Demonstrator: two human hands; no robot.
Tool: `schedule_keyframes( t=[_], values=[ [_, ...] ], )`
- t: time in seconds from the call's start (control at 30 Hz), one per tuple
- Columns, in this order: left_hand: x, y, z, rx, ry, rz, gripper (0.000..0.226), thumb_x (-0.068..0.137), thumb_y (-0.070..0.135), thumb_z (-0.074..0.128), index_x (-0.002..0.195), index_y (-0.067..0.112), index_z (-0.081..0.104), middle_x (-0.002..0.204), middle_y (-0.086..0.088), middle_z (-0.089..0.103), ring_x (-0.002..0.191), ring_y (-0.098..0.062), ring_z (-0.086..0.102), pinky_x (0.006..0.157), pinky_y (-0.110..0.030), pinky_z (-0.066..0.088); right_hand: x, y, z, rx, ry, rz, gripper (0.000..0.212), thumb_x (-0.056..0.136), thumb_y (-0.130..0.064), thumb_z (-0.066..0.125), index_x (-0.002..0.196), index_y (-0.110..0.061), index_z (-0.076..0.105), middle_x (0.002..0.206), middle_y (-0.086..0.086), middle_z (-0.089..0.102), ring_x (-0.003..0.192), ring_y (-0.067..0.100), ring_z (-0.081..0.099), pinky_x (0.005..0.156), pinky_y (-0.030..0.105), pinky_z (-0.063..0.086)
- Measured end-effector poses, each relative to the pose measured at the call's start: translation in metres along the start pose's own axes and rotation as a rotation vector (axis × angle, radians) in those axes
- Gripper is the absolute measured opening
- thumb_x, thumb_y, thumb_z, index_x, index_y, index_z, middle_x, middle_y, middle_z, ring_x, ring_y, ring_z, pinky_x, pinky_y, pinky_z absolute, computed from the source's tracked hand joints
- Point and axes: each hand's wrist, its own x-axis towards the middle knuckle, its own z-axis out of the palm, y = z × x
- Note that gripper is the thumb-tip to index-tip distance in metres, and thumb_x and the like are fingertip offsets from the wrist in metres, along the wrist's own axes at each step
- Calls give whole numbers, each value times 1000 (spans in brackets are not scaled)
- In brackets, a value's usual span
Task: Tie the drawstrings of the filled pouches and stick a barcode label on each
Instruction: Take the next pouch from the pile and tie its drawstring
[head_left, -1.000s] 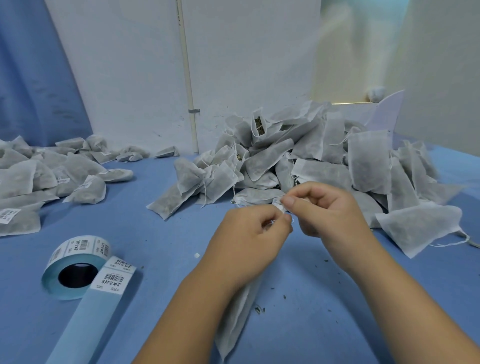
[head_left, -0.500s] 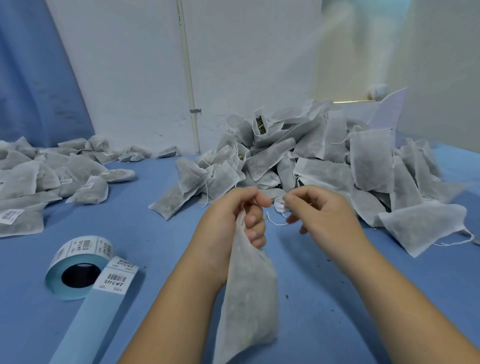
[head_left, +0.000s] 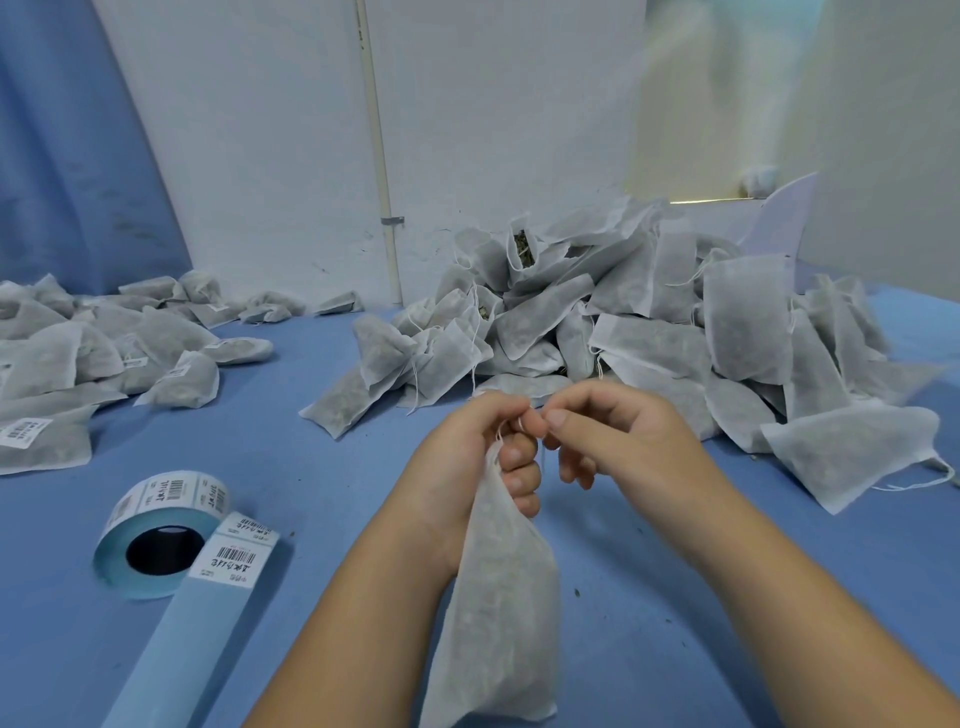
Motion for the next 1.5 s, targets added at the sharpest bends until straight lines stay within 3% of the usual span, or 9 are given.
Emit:
schedule_keyframes(
  t=[0.23, 0.43, 0.53, 0.67, 0.8, 0.93, 1.1, 1.3, 1.5],
  values=[
    [-2, 0, -2, 71, -41, -33, 24, 73, 28, 58, 53, 15, 55, 45, 4, 32, 35, -10, 29, 40, -22, 26, -1, -2, -3, -2, -75, 68, 11, 90, -9, 63, 85, -1, 70, 73, 2, 67, 60, 14, 58, 55, 24, 45],
    [-4, -1, -5, 252, -13, -50, 40, 89, 21, 51, 50, 16, 53, 46, 3, 31, 38, -10, 29, 44, -24, 24, -1, -2, -4, -22, -126, 92, 11, 87, -1, 62, 77, -2, 66, 64, 2, 62, 55, 12, 54, 55, 24, 44],
    [-7, 1, -6, 306, -63, -70, 34, 83, 24, 57, 51, 16, 55, 47, 3, 33, 39, -10, 31, 45, -24, 26, 0, 0, -6, -67, -173, 101, 9, 85, -2, 62, 78, 3, 64, 62, 4, 61, 53, 10, 54, 56, 24, 44],
    [-10, 6, -8, 356, -98, -79, 22, 69, 35, 66, 57, 16, 66, 52, 4, 42, 40, -8, 34, 45, -22, 28, 0, -2, -7, -45, -202, 113, 11, 71, -15, 57, 65, -16, 66, 74, 16, 61, 56, 12, 54, 58, 27, 45],
    [-12, 8, -8, 372, -78, -77, 20, 70, 35, 67, 62, 16, 71, 56, 5, 46, 40, -7, 35, 45, -22, 28, 1, 0, -8, -33, -230, 112, 17, 70, -15, 55, 59, -23, 64, 71, 13, 59, 56, 13, 54, 58, 27, 45],
    [-10, 6, -9, 375, 20, -37, 18, 72, 32, 73, 67, 15, 74, 64, 5, 50, 40, -8, 37, 42, -21, 30, 2, 2, -9, -46, -211, 111, 18, 70, -16, 55, 58, -24, 65, 59, 2, 58, 54, 12, 55, 55, 25, 45],
    [-8, 3, -9, 398, 109, 1, 18, 79, 30, 76, 69, 16, 77, 66, 7, 56, 42, -8, 41, 44, -22, 34, 3, 4, -11, -84, -187, 113, 15, 69, -19, 56, 58, -25, 65, 58, 2, 58, 54, 11, 54, 55, 24, 45],
    [-3, 0, -12, 416, 159, 52, 27, 72, 30, 82, 51, 21, 68, 53, 6, 52, 42, -10, 44, 51, -26, 37, 4, 5, -12, -123, -154, 134, 14, 68, -20, 54, 58, -25, 63, 54, 1, 59, 53, 12, 53, 57, 25, 45],
    [-4, -1, -12, 379, 133, 73, 29, 60, 44, 79, 68, 17, 71, 66, 2, 54, 47, -12, 46, 54, -27, 36, 5, 5, -10, -91, -72, 111, 11, 73, -23, 60, 64, -27, 65, 57, -2, 60, 53, 12, 55, 55, 26, 45]
  ],
)
